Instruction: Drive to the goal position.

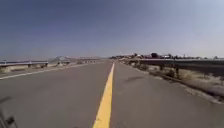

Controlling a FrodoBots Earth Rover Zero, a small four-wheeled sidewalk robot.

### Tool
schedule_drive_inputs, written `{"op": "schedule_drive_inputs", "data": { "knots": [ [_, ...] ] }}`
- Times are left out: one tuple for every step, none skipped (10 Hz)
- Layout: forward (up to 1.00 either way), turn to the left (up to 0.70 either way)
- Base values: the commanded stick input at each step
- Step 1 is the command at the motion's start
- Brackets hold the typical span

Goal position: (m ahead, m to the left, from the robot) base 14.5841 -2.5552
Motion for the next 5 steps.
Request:
{"op": "schedule_drive_inputs", "data": {
  "knots": [
    [0.50, 0.00],
    [0.50, 0.00],
    [0.50, 0.00],
    [0.50, 0.00],
    [0.50, 0.00]
  ]
}}
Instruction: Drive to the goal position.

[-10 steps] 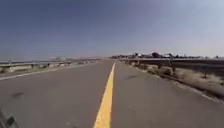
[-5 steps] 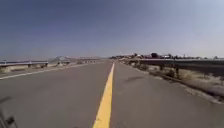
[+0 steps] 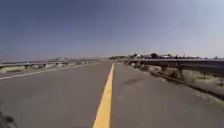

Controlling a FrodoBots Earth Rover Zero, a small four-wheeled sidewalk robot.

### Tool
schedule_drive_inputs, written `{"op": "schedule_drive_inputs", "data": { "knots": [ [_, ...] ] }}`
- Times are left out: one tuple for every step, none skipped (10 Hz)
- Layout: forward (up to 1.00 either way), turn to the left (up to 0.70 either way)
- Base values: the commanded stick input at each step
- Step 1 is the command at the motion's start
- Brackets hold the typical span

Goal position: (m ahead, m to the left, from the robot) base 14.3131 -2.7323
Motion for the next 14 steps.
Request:
{"op": "schedule_drive_inputs", "data": {
  "knots": [
    [0.50, 0.00],
    [0.50, 0.00],
    [0.50, 0.00],
    [0.50, 0.00],
    [0.50, 0.00],
    [0.50, 0.00],
    [0.50, 0.00],
    [0.50, 0.00],
    [0.50, 0.00],
    [0.50, 0.00],
    [0.50, 0.00],
    [0.50, 0.00],
    [0.50, 0.00],
    [0.50, 0.00]
  ]
}}
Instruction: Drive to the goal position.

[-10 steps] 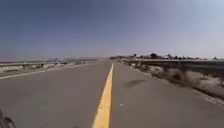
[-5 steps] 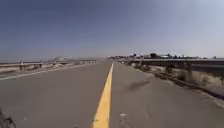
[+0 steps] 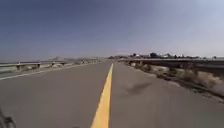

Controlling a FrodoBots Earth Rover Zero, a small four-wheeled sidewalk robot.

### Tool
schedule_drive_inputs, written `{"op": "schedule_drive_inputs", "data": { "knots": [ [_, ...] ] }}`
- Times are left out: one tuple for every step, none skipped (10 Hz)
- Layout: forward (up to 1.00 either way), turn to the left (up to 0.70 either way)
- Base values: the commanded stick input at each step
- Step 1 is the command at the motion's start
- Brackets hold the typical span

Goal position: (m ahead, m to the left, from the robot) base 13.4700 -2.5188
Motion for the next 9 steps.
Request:
{"op": "schedule_drive_inputs", "data": {
  "knots": [
    [0.50, 0.00],
    [0.50, 0.00],
    [0.50, 0.00],
    [0.50, 0.00],
    [0.50, 0.00],
    [0.50, 0.00],
    [0.50, 0.00],
    [0.50, 0.00],
    [0.50, 0.00]
  ]
}}
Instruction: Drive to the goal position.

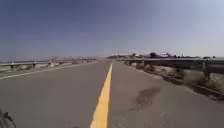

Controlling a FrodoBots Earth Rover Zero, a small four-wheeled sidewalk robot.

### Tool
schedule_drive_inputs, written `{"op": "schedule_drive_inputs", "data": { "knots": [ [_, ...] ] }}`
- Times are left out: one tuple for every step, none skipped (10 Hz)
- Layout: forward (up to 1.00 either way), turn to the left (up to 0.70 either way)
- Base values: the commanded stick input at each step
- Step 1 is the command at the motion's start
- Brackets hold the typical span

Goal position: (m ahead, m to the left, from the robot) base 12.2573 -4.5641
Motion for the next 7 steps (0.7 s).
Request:
{"op": "schedule_drive_inputs", "data": {
  "knots": [
    [0.50, 0.00],
    [0.50, 0.00],
    [0.50, 0.00],
    [0.50, 0.00],
    [0.50, 0.00],
    [0.50, 0.00],
    [0.50, 0.00]
  ]
}}
